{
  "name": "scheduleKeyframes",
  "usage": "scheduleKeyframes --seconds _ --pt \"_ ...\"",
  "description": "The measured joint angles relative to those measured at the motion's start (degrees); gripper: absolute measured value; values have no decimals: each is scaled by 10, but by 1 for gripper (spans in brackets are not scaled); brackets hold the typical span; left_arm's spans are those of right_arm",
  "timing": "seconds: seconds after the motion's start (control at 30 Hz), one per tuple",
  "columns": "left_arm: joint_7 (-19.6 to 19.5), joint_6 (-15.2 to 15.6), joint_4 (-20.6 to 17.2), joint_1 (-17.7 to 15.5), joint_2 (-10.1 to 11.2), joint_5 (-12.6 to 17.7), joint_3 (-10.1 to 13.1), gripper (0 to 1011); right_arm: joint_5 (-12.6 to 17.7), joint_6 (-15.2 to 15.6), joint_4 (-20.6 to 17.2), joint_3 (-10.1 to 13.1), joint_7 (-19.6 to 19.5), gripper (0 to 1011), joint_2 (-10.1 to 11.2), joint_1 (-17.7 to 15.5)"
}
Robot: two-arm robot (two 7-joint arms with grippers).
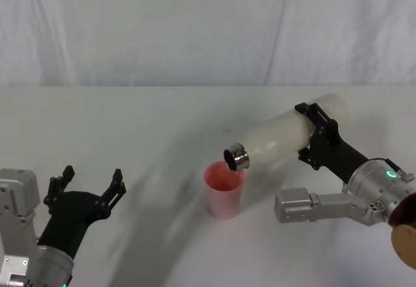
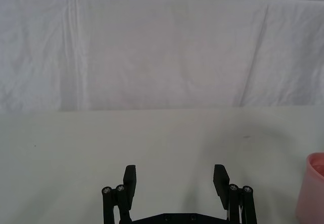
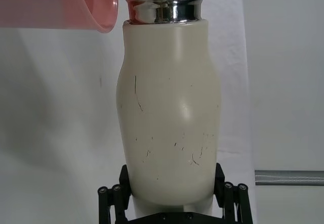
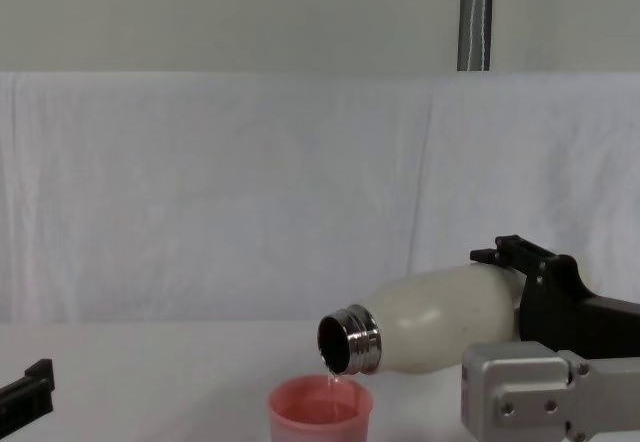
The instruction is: Grasp the thermos with one hand and pour water into the cup lid.
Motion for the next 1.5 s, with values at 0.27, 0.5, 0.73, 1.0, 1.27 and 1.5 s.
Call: scheduleKeyframes --seconds 0.27,0.5,0.73,1.0,1.27,1.5 --pt "0 0 0 0 0 0 0 1001 -1 -1 -1 0 -2 959 1 1" --pt "0 0 0 0 0 0 0 1001 -1 -1 -1 0 -2 959 2 2" --pt "0 0 0 0 0 0 0 1001 -2 -2 0 0 -3 959 2 4" --pt "0 0 0 0 0 0 0 1001 -3 -3 1 0 -4 959 1 7" --pt "0 0 0 0 0 0 0 1001 -2 -3 1 0 -4 959 1 7" --pt "0 0 0 0 0 0 0 1001 -2 -3 3 -1 -5 959 1 7"
